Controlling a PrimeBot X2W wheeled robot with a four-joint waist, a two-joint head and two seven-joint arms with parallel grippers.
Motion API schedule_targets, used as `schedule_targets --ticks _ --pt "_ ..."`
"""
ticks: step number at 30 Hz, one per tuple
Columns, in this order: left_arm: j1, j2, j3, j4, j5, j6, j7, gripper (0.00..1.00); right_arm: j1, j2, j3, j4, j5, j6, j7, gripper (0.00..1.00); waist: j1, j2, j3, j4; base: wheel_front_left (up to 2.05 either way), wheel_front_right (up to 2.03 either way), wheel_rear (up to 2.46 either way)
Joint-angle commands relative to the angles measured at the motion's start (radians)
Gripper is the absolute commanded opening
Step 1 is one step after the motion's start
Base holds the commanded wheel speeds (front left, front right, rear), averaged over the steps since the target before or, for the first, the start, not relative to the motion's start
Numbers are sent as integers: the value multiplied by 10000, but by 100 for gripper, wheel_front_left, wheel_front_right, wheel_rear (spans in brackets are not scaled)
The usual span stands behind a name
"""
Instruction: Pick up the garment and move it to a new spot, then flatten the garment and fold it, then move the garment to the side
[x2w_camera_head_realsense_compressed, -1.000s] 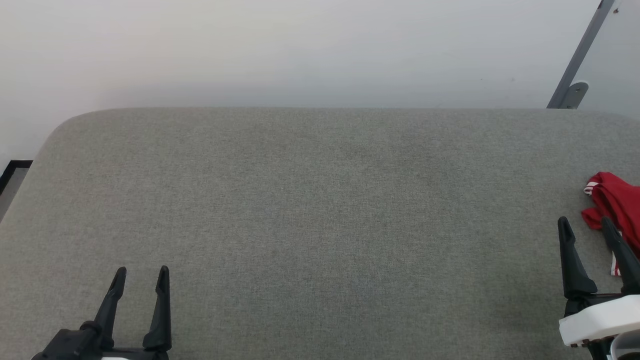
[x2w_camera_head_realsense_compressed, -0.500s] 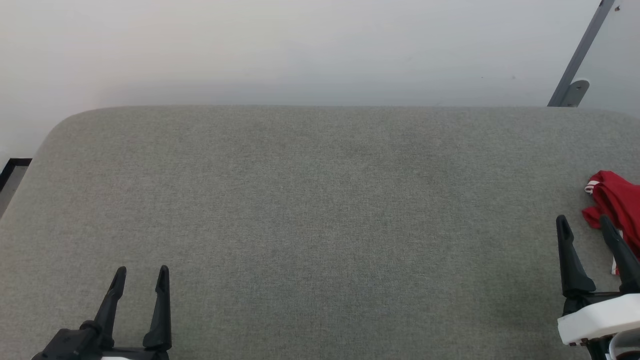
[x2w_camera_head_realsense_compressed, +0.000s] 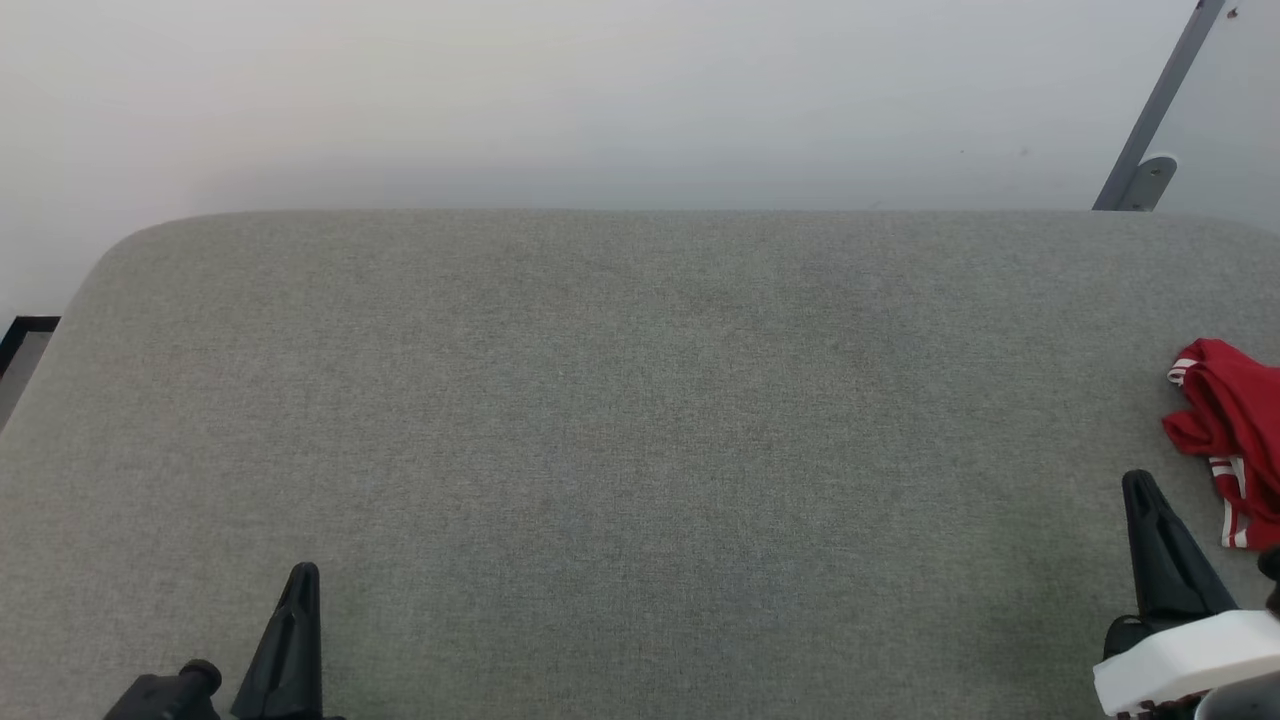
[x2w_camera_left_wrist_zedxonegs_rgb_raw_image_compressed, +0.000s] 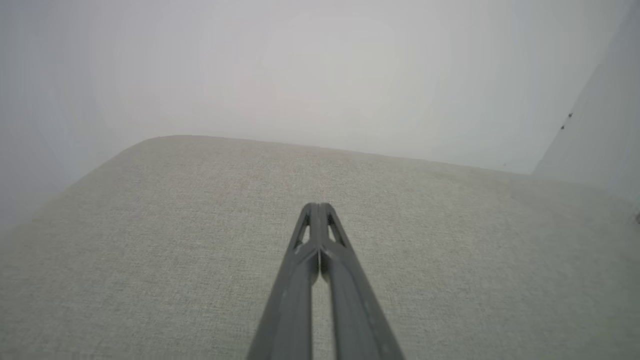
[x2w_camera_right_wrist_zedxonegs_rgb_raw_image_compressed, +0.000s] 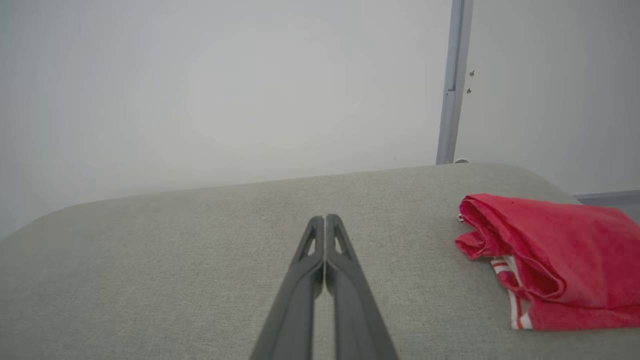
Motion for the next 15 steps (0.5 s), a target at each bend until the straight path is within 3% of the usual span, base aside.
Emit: schedule_targets --ticks 1,15 --pt "-165 45 25 -106 -609 11 91 0 -204 -33 -24 -55 526 0 61 0 -1 -1 -2 -6 0 0 0" --pt "-681 -28 67 277 -3136 6 664 0 -518 191 13 379 2823 0 364 0 -1 -1 -17 -39 0 0 0"
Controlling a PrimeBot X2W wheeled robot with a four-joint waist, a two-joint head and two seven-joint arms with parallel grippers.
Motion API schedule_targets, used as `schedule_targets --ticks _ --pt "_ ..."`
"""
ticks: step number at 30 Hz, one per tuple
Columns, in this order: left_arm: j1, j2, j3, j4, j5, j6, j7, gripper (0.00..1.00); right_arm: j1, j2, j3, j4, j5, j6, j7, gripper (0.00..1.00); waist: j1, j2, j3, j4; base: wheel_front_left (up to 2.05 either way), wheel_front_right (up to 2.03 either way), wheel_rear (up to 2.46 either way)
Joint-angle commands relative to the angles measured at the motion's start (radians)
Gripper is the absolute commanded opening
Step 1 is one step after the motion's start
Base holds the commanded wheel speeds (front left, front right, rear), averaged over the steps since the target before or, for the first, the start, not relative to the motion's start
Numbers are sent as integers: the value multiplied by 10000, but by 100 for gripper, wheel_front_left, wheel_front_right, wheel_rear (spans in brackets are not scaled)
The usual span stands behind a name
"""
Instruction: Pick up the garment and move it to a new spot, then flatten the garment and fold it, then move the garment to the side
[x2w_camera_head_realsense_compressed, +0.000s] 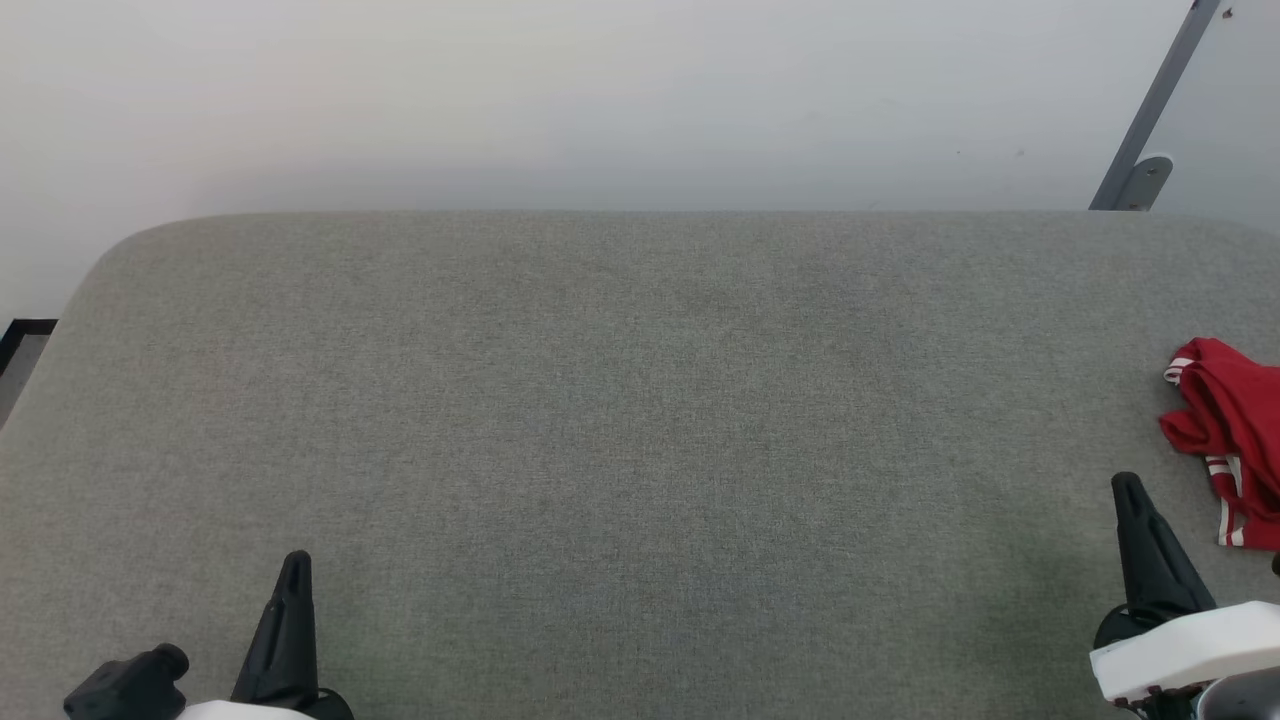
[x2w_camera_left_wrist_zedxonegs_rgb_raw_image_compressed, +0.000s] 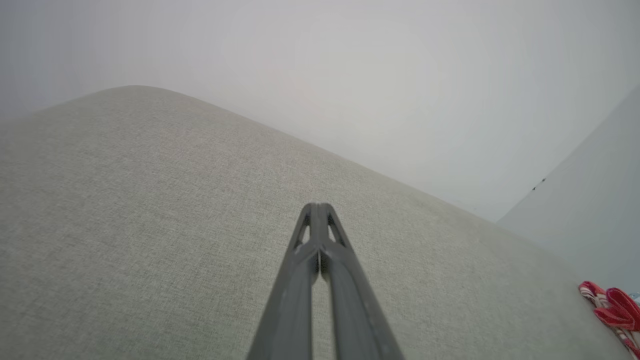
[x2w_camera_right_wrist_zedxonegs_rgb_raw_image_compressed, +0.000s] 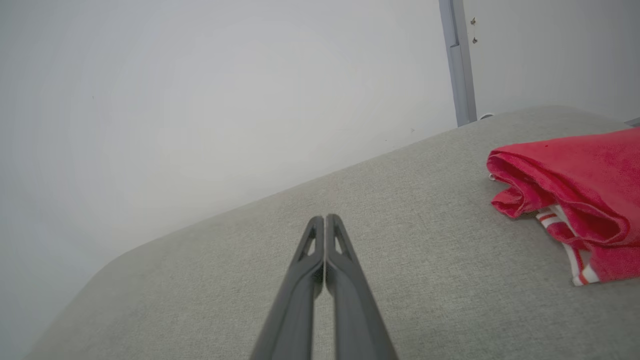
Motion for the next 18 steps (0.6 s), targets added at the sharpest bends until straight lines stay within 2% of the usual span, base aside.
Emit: schedule_targets --ticks 1,18 --pt "-314 63 53 -59 -525 6 102 0 -305 4 0 -16 498 0 68 0 0 -1 -2 -5 0 0 0" --pt "-783 -48 130 253 -2881 2 669 0 -602 218 32 408 2678 0 359 0 0 -1 -18 -44 0 0 0"
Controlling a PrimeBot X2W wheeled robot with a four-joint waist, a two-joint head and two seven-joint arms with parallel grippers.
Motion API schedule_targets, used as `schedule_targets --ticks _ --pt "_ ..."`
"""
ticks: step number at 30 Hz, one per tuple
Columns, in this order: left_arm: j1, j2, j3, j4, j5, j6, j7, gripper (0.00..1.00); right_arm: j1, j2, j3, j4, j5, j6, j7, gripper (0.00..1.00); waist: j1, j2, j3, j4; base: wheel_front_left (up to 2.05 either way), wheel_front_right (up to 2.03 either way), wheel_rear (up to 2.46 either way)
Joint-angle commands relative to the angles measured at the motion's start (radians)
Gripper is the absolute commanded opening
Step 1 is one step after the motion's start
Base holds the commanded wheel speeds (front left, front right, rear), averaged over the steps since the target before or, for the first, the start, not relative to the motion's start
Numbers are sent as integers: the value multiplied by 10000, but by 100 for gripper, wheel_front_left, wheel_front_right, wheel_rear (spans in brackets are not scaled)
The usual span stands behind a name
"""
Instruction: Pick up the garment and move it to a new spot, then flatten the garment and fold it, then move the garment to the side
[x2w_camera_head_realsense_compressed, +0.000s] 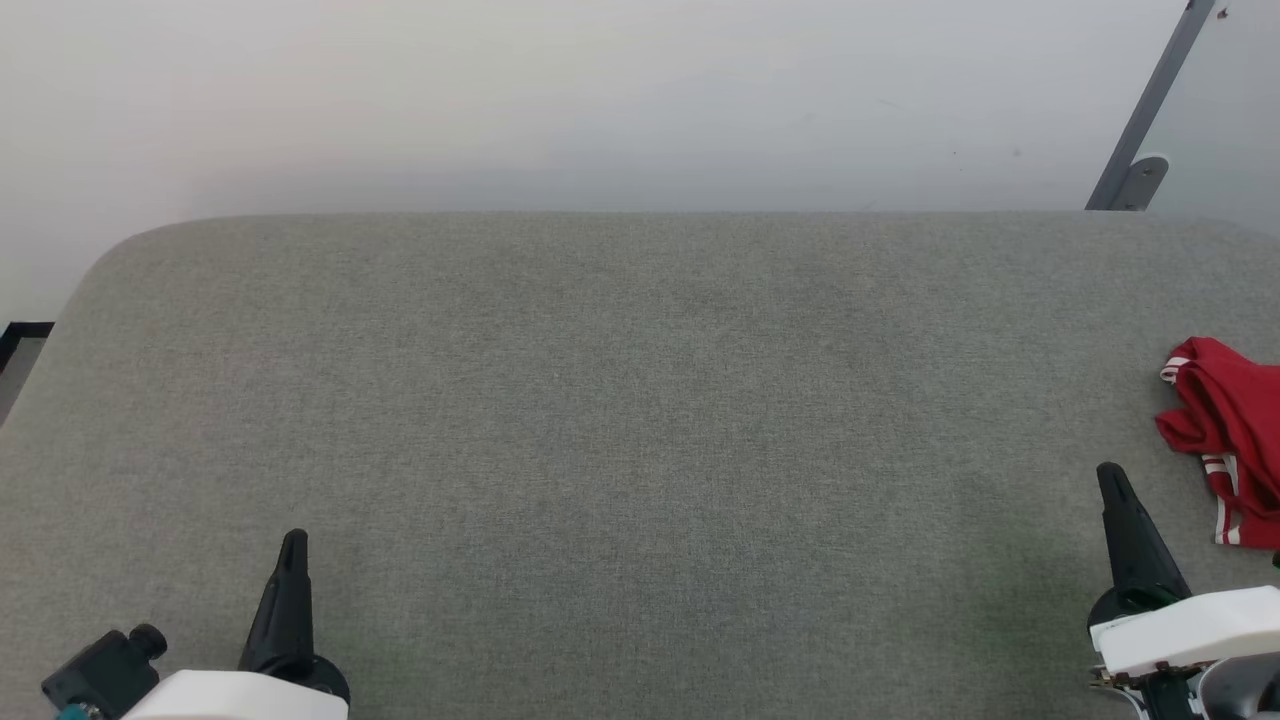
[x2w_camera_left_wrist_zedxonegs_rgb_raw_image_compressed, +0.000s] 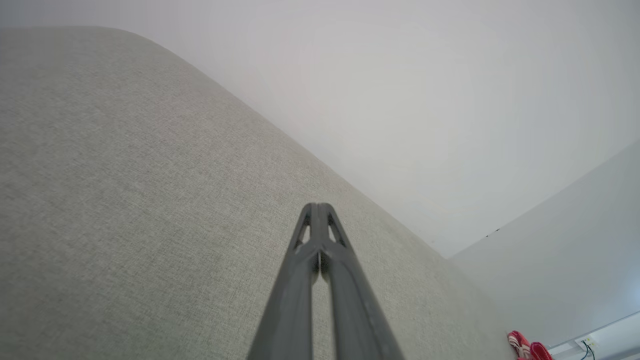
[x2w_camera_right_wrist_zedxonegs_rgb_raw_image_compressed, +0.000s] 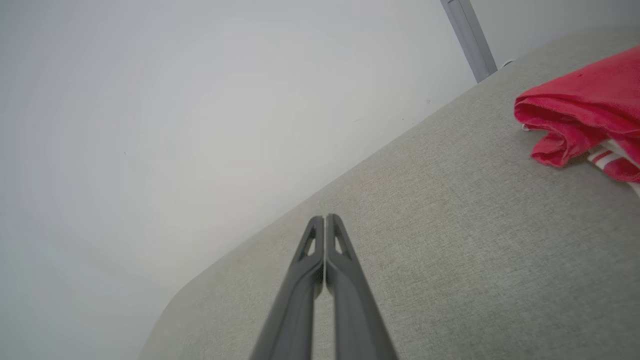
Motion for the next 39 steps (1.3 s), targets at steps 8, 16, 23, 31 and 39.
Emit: schedule_targets --ticks 8,16,23,31,39 --pt "-436 -27 104 30 -1219 2 298 0 -353 76 21 97 1148 0 162 0 0 -1 -8 -20 0 0 0" --pt "-641 -92 164 167 -2287 2 576 0 -502 171 33 291 2131 0 292 0 0 -1 -17 -42 0 0 0" --pt "-801 -132 209 269 -3014 2 784 0 -579 245 42 443 2840 0 393 0 0 -1 -24 -59 0 0 0" --pt "-953 -187 253 367 -3713 3 980 0 -692 316 50 565 3504 0 486 0 0 -1 -30 -76 0 0 0" --pt "-1092 -252 310 475 -4464 3 1186 0 -766 387 56 722 4215 1 589 0 0 -1 -38 -96 0 0 0"
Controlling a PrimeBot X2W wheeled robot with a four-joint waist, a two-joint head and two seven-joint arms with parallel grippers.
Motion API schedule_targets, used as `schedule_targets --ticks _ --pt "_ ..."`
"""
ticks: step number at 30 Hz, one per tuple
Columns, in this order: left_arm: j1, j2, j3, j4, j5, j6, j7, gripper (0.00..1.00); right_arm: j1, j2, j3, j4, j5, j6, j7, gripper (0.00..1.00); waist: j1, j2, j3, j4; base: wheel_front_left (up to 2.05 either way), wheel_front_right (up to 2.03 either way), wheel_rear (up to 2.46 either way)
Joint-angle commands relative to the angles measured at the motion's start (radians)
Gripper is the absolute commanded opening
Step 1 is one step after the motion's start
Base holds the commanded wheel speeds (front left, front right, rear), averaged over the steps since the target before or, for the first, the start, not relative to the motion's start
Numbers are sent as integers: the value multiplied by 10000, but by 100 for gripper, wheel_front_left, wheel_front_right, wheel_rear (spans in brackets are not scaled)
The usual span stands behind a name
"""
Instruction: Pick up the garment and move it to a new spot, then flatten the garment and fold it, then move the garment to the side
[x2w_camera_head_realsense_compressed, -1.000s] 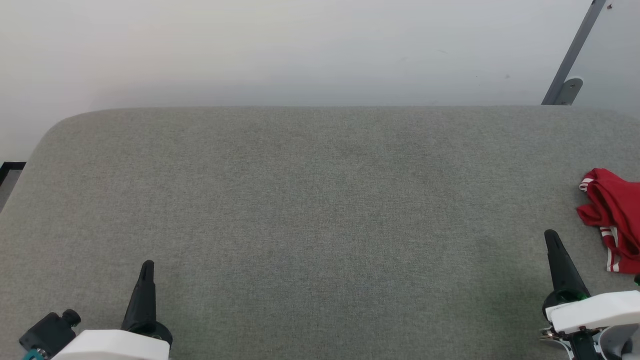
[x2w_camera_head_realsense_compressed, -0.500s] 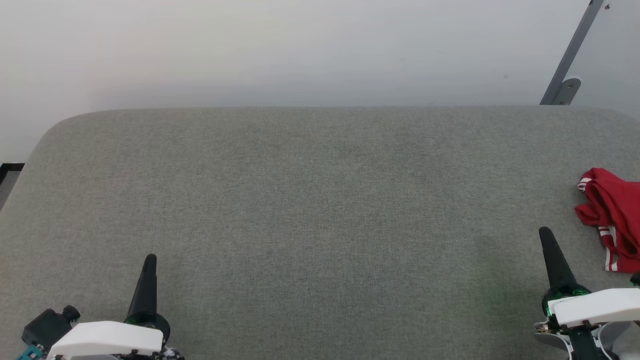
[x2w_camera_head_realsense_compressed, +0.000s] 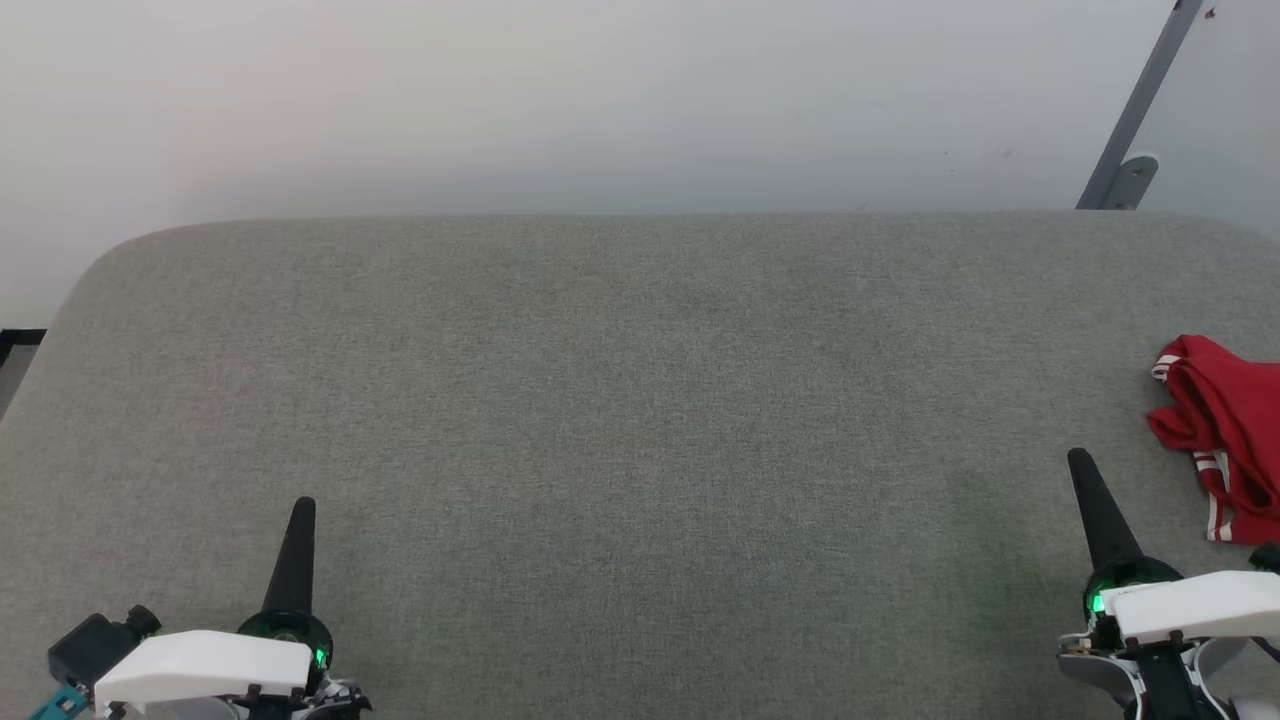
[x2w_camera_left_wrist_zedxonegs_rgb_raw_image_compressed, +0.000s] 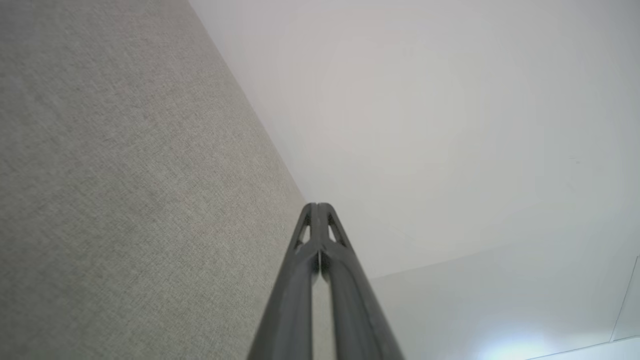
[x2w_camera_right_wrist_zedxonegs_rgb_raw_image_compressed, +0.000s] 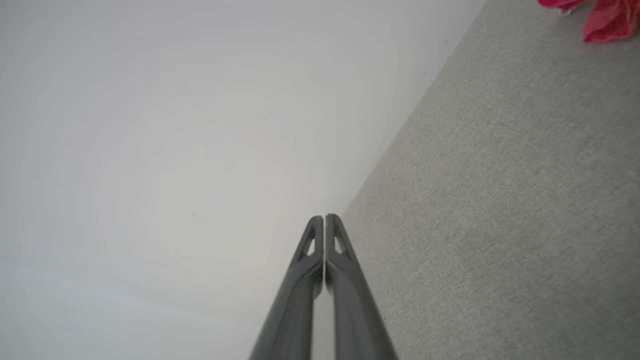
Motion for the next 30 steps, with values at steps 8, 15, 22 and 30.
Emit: schedule_targets --ticks 8,15,22,30 --pt "-342 -37 101 49 -796 3 238 0 -263 68 27 101 766 3 138 0 0 -1 -8 -19 0 0 0" --pt "-473 -90 149 127 -1358 3 411 0 -309 122 34 221 1309 3 207 0 0 -1 -15 -36 0 0 0" --pt "-581 -138 197 208 -1883 3 560 0 -400 175 40 341 1819 3 268 0 0 -1 -21 -53 0 0 0" --pt "-690 -178 246 300 -2448 4 730 0 -458 238 45 441 2371 4 347 0 0 -1 -29 -72 0 0 0"
